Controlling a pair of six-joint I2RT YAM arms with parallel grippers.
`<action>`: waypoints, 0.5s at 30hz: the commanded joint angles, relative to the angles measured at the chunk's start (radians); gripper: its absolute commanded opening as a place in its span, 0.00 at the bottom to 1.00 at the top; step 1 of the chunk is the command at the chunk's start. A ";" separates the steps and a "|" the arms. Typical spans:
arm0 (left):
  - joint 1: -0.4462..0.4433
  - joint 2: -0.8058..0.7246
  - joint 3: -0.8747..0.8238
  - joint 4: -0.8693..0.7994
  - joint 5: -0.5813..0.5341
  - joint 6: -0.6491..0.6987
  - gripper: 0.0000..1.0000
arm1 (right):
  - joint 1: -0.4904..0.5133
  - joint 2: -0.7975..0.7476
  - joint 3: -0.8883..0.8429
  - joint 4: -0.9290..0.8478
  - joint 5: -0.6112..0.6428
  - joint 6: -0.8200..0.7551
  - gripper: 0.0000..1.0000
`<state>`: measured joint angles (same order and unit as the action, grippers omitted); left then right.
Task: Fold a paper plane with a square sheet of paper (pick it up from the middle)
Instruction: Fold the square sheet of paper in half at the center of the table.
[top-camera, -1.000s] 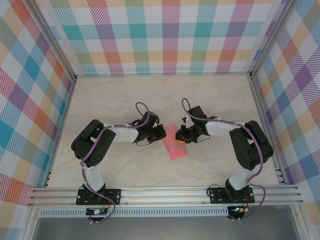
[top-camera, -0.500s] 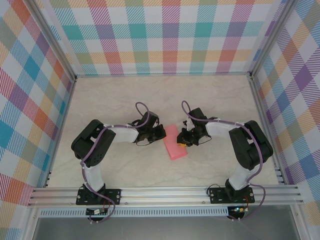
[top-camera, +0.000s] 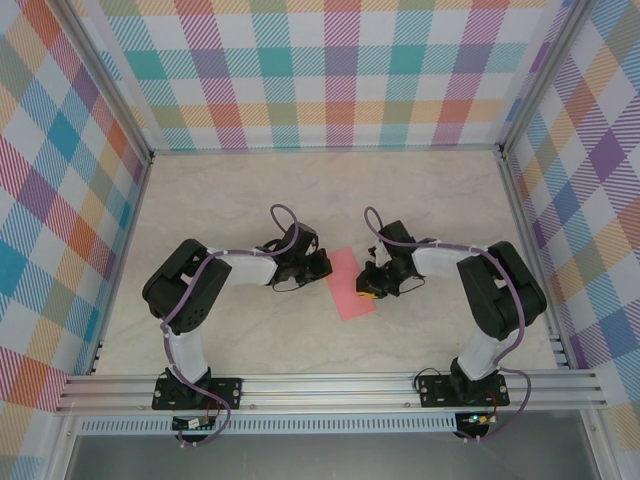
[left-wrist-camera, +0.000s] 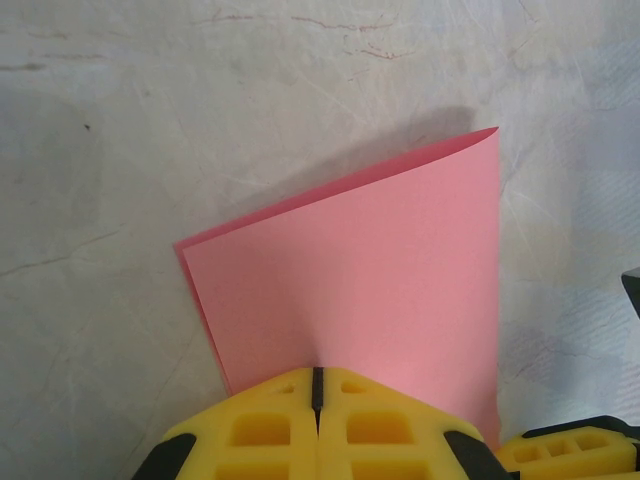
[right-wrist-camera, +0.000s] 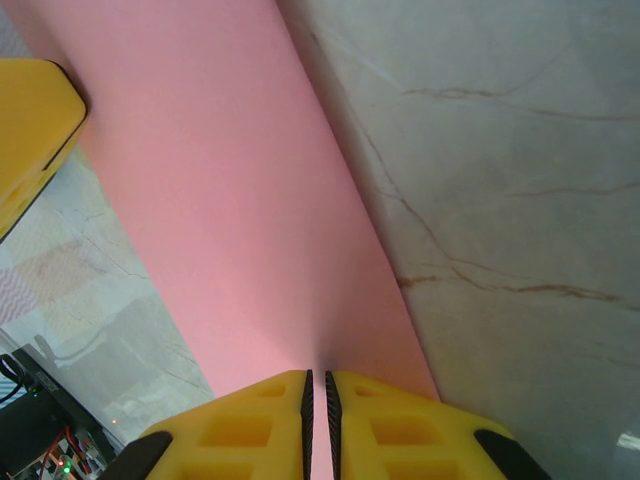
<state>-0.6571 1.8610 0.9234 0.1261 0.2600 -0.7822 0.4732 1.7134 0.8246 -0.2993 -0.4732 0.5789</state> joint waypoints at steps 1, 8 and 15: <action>-0.010 0.081 -0.061 -0.197 -0.089 -0.006 0.03 | 0.005 -0.016 -0.050 -0.057 0.025 0.003 0.15; -0.012 0.083 -0.063 -0.195 -0.089 -0.005 0.03 | 0.005 -0.076 -0.136 -0.056 0.049 0.039 0.15; -0.011 0.084 -0.058 -0.194 -0.087 0.003 0.03 | 0.005 -0.142 -0.216 -0.047 0.089 0.075 0.15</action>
<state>-0.6571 1.8614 0.9234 0.1261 0.2596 -0.7898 0.4732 1.5803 0.6678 -0.2382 -0.4427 0.6247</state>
